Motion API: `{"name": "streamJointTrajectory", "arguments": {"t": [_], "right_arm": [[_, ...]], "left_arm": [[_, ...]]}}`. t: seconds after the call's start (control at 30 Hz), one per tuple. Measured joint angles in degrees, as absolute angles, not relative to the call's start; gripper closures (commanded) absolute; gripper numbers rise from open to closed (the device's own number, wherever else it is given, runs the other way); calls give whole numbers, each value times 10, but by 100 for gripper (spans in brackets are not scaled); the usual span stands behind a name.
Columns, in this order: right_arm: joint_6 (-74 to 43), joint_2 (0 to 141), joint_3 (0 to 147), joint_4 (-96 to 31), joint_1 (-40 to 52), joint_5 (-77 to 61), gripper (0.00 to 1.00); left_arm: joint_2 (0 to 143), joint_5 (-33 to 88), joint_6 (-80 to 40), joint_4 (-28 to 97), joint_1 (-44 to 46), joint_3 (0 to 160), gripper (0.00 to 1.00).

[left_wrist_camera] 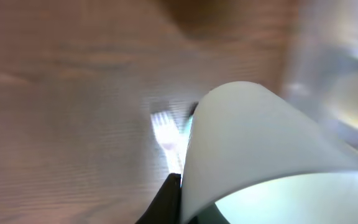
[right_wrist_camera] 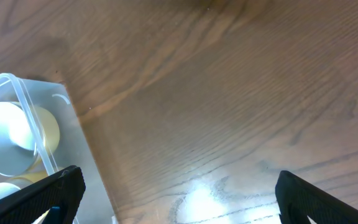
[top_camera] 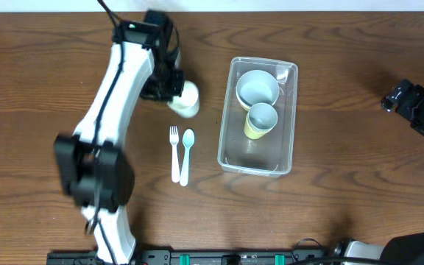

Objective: Pack container
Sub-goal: 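Stack the white cup into the cups in the container, release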

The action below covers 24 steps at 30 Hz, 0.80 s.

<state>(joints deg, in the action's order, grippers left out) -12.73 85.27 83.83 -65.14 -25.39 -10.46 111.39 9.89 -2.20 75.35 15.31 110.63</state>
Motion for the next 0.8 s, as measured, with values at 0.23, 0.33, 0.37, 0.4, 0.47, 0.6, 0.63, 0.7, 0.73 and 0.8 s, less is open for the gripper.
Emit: {"name": "streamJointTrajectory", "arguments": {"t": [0.23, 0.33, 0.37, 0.4, 0.47, 0.6, 0.63, 0.7, 0.73, 0.8], "right_arm": [[-127, 853, 838, -651, -254, -105, 1], [-127, 853, 838, -652, -254, -105, 1], [-127, 853, 838, -651, -254, -105, 1], [-127, 853, 838, -652, -254, -105, 1], [-127, 853, 838, -651, -254, -105, 1], [-127, 853, 838, -651, -254, -105, 1], [-127, 853, 838, -651, -254, -105, 1], [-127, 853, 838, -652, -254, -105, 1], [-127, 853, 838, -652, -254, -105, 1], [-127, 853, 838, -652, -254, -105, 1]], "left_arm": [[973, 89, 14, 721, 316, 1133, 94], [978, 72, 25, 699, 366, 1133, 94], [987, 69, 29, 692, 376, 1133, 94], [999, 65, 31, 685, 385, 1133, 94], [1027, 57, 34, 674, 399, 1132, 94], [1093, 46, 37, 658, 413, 1131, 94], [1109, 42, 38, 655, 414, 1131, 94], [1142, 36, 39, 648, 413, 1130, 94], [1158, 30, 40, 641, 412, 1130, 94], [1187, 20, 41, 635, 411, 1129, 94]]}}
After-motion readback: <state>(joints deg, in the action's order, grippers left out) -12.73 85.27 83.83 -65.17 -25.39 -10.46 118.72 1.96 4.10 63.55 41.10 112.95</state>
